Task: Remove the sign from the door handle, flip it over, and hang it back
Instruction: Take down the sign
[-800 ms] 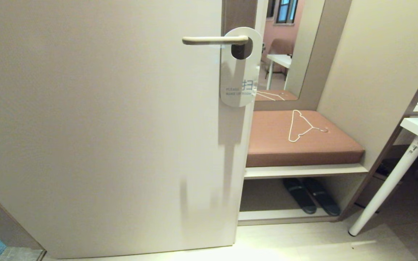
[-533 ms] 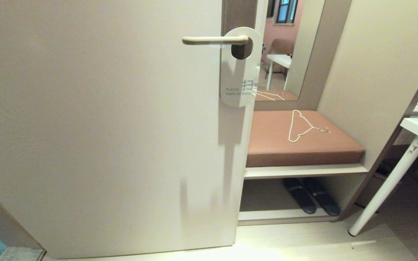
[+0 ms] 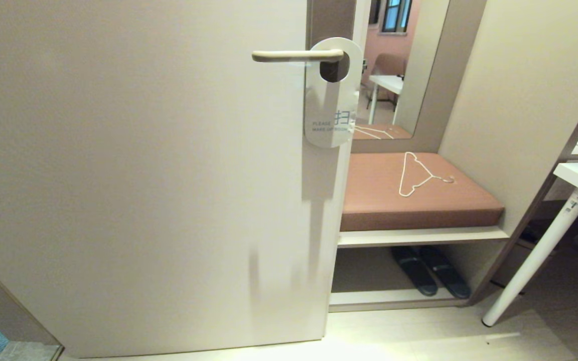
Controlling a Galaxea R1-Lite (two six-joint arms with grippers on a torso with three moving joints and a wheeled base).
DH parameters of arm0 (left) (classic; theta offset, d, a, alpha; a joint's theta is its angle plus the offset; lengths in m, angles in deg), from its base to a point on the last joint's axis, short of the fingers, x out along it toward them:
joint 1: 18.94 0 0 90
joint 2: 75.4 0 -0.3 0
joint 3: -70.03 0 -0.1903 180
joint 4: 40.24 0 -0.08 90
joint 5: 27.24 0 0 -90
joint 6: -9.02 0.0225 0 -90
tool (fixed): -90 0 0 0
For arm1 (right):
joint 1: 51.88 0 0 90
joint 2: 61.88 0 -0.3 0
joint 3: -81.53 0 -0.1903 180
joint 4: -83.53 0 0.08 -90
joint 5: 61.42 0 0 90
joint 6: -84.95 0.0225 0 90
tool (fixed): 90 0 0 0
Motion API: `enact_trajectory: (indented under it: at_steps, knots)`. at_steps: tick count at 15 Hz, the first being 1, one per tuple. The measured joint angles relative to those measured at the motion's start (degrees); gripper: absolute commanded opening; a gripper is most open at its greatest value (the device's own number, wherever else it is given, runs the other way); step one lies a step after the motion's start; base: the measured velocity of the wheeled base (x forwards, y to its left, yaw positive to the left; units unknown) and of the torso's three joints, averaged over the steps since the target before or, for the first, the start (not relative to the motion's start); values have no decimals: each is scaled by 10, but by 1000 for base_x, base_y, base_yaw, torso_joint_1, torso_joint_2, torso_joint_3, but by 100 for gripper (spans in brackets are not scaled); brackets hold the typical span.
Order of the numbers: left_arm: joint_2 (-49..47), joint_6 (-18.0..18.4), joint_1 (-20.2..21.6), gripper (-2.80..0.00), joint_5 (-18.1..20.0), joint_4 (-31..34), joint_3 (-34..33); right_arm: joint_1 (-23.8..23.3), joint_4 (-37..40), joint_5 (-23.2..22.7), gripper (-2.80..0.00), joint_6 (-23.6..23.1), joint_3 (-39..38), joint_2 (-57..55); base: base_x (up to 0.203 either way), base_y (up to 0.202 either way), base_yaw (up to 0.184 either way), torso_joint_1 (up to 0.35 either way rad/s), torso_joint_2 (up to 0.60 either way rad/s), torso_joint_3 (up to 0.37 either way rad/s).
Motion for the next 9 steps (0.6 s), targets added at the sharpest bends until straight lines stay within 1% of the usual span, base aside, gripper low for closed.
enact_trajectory:
  at_steps: [9]
  knots:
    - [0,0,0,-280,0,0,0,0,1,3,-280,1,0,0,0,0,0,0,0,0]
